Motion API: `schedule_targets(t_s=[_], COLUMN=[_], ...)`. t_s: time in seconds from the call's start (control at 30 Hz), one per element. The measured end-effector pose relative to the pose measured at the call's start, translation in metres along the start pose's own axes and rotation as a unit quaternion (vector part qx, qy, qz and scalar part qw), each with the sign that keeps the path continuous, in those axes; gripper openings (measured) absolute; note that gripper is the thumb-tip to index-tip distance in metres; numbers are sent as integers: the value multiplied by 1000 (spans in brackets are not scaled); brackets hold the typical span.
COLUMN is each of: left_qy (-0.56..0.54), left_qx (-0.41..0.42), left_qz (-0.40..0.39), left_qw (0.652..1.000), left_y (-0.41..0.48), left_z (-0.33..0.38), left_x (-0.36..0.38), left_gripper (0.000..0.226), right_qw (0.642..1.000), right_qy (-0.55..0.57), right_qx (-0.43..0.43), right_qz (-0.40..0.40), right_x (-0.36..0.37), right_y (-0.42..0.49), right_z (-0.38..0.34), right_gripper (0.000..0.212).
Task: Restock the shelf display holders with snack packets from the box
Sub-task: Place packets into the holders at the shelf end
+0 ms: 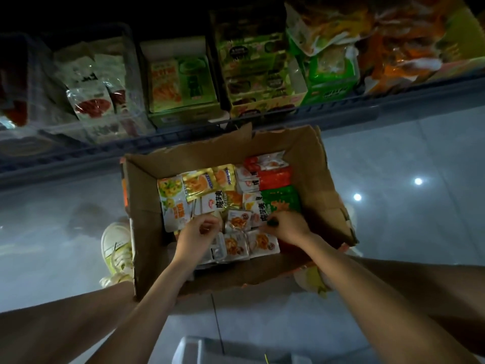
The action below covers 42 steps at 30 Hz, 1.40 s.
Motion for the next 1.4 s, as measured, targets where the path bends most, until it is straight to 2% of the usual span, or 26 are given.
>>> schedule_targets(t_s=[0.1,0.3,0.4,0.6,0.7,0.77,0.83,0.87,0.97,1.07,1.17,1.23,1.3,1.4], left_qy=[-21,-106,-132,-153,-149,-138,-109,-91,-71,-187,-361,-440,-496,-502], left_qx=[-28,-60,-57,-59,-53,-45,-30,-18,10,-37,-73,-64,-49,-18], left_qz=[22,70,81,84,76,74,63,57,58,51,-27,-74,-72,-8], left_qw=[999,990,986,983,985,987,992,994,996,980,929,893,864,864], left_y=[1,-1,-3,-9,-13,-17,-21,-23,-31,-37,-52,-64,-71,-74], left_z=[-11,-30,-29,-30,-23,-16,-6,1,23,36,62,87,106,118], left_x=[-13,-44,-53,-59,-57,-57,-55,-53,-53,-57,-44,-35,-35,-53], left_gripper=[9,16,17,14,20,22,18,14,7,27,40,40,34,34], right_qw=[996,997,999,999,993,978,943,920,866,799,751,738,744,788], right_qy=[37,-37,-38,15,93,184,308,371,491,598,659,673,667,611], right_qx=[7,-10,-22,-29,-12,-2,25,38,64,60,51,42,29,-18], right_qz=[-82,-66,-11,14,70,103,122,121,74,18,10,15,31,78], right_x=[30,53,53,27,-6,-29,-45,-50,-57,-63,-69,-72,-78,-99], right_y=[1,8,11,2,-15,-29,-40,-47,-65,-87,-109,-121,-133,-150], right_z=[-20,-62,-75,-67,-50,-37,-23,-19,-22,-41,-59,-71,-82,-97], right_gripper=[56,64,50,27,14,16,15,12,25,21,11,15,21,17])
Point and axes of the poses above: each hand's wrist, its own y-axis towards the middle knuckle, its own x-axis out of the palm, z = x × y, the point moved 8 cm from there along y, towards the middle knuckle
